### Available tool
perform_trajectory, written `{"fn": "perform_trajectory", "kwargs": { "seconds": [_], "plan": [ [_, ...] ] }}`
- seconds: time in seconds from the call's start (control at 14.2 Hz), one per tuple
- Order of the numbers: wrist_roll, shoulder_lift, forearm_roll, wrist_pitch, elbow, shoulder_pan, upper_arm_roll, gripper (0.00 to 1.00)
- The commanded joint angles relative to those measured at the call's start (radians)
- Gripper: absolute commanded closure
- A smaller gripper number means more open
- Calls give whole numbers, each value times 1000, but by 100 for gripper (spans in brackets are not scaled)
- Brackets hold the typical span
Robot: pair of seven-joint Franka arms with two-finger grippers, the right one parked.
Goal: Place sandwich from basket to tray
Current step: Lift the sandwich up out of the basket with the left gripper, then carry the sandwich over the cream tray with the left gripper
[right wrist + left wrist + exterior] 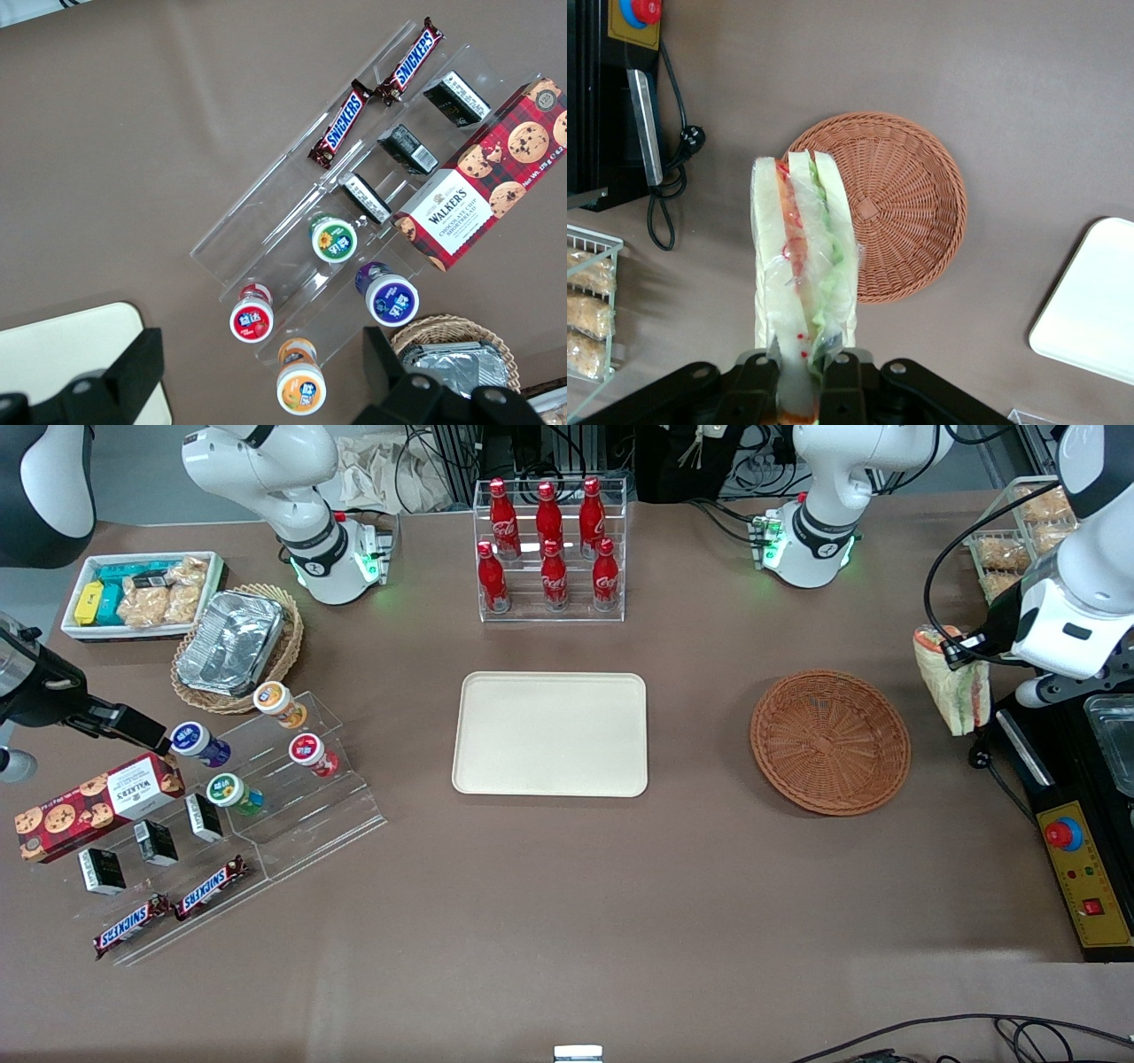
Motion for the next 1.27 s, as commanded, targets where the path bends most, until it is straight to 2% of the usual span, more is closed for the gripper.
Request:
{"fn": "perform_trajectory", "kwargs": {
  "seconds": [0.0,0.28,0.49,0.63,0.7,0.85,1.2],
  "plan": [
    [28,28,-12,-31,40,-8,-7,100],
    [24,28,-16,-31,39,-26,-52,100],
    [-2,29,-85,-37,39,-28,-105,100],
    [-45,39,-97,-39,34,-54,-167,100],
    [-53,77,-102,-39,43,-70,-190,100],
    [-96,105,-159,-26,59,-84,-245,100],
    [-104,144,-211,110,51,-124,-303,100]
  ]
}}
